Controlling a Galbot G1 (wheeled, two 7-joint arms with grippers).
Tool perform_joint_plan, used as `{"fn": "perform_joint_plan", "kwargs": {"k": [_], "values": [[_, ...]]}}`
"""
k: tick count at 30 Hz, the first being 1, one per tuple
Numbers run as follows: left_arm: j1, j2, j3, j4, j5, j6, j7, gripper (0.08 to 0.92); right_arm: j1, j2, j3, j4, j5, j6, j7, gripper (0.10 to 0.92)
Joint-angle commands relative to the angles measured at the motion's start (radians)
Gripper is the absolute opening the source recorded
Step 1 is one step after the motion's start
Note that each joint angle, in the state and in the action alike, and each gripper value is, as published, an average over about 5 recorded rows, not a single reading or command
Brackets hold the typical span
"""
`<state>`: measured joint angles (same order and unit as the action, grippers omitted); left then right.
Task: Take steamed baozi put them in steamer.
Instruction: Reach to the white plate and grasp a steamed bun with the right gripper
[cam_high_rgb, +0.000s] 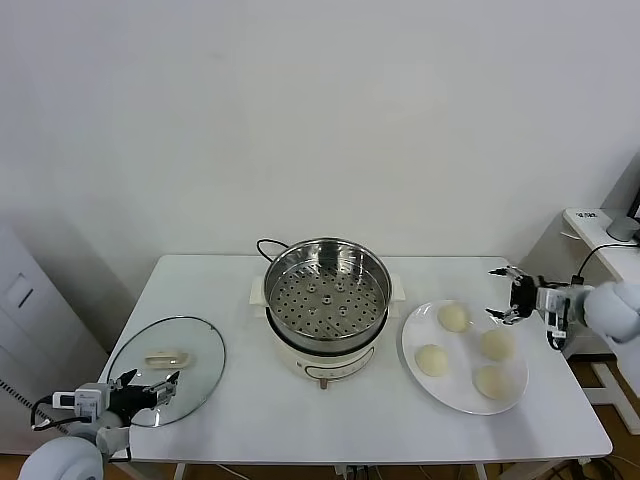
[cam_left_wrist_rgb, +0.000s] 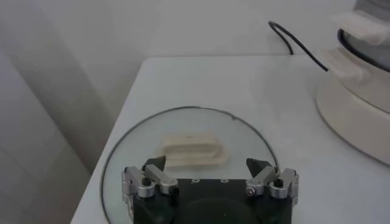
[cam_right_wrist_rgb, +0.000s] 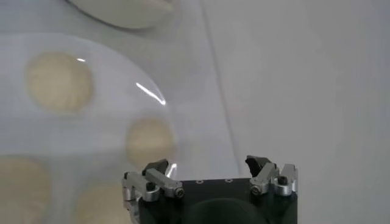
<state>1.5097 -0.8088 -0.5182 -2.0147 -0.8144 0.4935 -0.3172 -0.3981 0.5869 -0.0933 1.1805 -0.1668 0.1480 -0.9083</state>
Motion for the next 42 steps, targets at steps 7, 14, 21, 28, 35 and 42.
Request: {"fn": "perform_joint_plan", "kwargs": {"k": [7,14,21,28,35,42], "values": [[0.007,-0.019,-0.011,-0.01,0.005,0.025,-0.001,0.823,0.471,0.184,-0.475,-0.361,-0.01,0.123,-0.355,0.823],[0.011,-0.024,-0.015,-0.018,0.006,0.029,-0.003,0.823,0.443,0.266,-0.456,-0.427,-0.105,0.157,-0.343,0.823],[0.016,-0.031,-0.016,-0.022,0.01,0.031,-0.005,0.823,0.384,0.325,-0.386,-0.479,-0.191,0.177,-0.294,0.823],[0.021,-0.032,-0.018,-0.026,0.012,0.032,-0.005,0.823,0.341,0.367,-0.33,-0.519,-0.237,0.174,-0.241,0.823],[0.021,-0.034,-0.016,-0.03,0.012,0.034,-0.006,0.823,0.316,0.393,-0.272,-0.554,-0.29,0.171,-0.214,0.82],[0.022,-0.035,-0.016,-0.032,0.012,0.034,-0.009,0.823,0.309,0.403,-0.231,-0.573,-0.322,0.166,-0.211,0.711]]}}
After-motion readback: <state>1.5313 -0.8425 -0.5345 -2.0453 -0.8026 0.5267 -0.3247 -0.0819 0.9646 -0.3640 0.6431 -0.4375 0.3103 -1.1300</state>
